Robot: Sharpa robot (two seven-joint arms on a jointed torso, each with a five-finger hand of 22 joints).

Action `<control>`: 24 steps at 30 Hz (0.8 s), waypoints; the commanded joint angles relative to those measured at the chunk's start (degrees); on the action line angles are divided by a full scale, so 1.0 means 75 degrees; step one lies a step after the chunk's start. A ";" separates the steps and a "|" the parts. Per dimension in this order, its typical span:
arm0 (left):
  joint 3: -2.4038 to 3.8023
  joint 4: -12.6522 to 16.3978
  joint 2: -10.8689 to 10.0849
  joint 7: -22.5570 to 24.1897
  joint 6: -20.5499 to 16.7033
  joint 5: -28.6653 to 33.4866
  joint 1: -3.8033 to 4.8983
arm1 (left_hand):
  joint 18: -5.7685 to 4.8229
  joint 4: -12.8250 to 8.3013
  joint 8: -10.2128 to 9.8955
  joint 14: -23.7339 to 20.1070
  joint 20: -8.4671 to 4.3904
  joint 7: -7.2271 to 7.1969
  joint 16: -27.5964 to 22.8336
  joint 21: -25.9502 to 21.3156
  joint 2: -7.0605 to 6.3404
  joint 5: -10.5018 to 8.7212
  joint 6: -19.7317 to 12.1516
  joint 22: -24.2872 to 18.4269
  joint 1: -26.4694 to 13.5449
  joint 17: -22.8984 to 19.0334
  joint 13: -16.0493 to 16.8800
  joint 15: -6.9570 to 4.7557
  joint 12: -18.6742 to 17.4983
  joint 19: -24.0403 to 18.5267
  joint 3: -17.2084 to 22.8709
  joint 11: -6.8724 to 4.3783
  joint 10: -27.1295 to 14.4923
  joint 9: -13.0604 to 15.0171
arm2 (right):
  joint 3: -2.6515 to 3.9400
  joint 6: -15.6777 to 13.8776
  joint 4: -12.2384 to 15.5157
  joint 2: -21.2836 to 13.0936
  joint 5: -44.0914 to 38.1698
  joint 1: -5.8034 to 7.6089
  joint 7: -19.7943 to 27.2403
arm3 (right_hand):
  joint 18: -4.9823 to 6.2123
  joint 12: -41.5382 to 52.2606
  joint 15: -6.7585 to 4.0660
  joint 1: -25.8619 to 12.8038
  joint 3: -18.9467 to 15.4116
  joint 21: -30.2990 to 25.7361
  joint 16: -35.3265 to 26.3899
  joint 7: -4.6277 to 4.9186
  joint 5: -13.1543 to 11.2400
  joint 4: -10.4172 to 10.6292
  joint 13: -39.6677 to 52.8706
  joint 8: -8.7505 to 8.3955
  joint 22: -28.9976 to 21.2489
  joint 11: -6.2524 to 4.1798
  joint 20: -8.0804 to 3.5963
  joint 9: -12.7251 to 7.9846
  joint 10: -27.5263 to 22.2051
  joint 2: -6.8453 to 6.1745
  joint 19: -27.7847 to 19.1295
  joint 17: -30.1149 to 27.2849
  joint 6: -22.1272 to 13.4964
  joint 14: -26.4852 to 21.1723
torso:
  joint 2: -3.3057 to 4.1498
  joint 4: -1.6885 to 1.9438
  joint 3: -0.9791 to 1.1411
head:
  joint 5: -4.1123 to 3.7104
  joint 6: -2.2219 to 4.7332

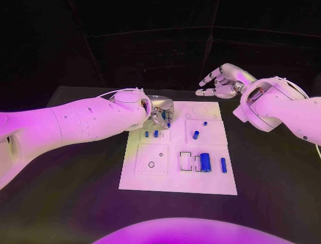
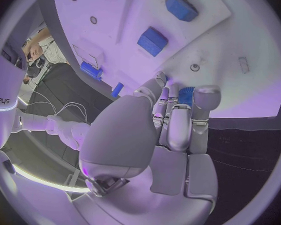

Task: Assemble the parts on the task board

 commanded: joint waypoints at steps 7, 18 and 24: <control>0.0003 -0.0076 0.0046 0.0034 0.0212 -0.0147 -0.0042 | -0.0055 0.0016 -0.0066 0.0043 -0.0033 -0.0014 0.0036 0.0093 0.0055 0.0008 0.0132 0.0061 -0.0052 -0.0032 -0.0037 -0.0029 -0.0082 0.0010 0.0101 -0.0009 0.0121 -0.0034 | 0.0004 0.0013 0.0000 0.0025 0.0005 0.0015 0.0078 | 0.0064 -0.0014 -0.0040 0.0037 -0.0029 -0.0041 -0.0025 -0.0003 0.0039 0.0024 0.0804 0.0033 0.0571 -0.0037 -0.0016 -0.0010 0.0005 0.0069 -0.0037 0.0448 -0.0035 0.0472 | -0.0005 0.0008 -0.0001 | 0.0001 -0.0019; 0.0003 -0.0086 0.0077 0.0091 0.0325 -0.0146 -0.0080 | -0.0059 0.0014 -0.0086 0.0037 -0.0038 -0.0025 0.0029 0.0121 0.0005 0.0007 0.0151 0.0095 -0.0104 -0.0071 -0.0048 -0.0036 -0.0116 0.0010 0.0111 -0.0016 0.0154 -0.0053 | 0.0004 -0.0014 -0.0009 0.0041 0.0005 0.0015 0.0094 | 0.0064 -0.0014 -0.0040 0.0039 -0.0030 -0.0043 -0.0025 -0.0003 0.0042 0.0026 0.0804 0.0033 0.0568 -0.0037 -0.0016 -0.0010 0.0005 0.0071 -0.0040 0.0448 -0.0035 0.0472 | -0.0001 0.0009 0.0002 | 0.0007 -0.0023; 0.0003 -0.0062 0.0078 0.0079 0.0369 -0.0146 -0.0086 | -0.0065 0.0007 -0.0104 0.0037 -0.0040 -0.0025 0.0031 0.0156 -0.0027 0.0007 0.0147 0.0134 -0.0124 -0.0081 -0.0053 -0.0038 -0.0139 0.0019 0.0114 -0.0017 0.0160 -0.0066 | 0.0004 -0.0016 -0.0012 0.0043 0.0005 0.0015 0.0092 | 0.0064 -0.0014 -0.0040 0.0039 -0.0030 -0.0043 -0.0025 -0.0003 0.0042 0.0026 0.0804 0.0033 0.0568 -0.0037 -0.0016 -0.0010 0.0005 0.0071 -0.0040 0.0448 -0.0035 0.0472 | -0.0003 0.0010 0.0002 | 0.0005 -0.0031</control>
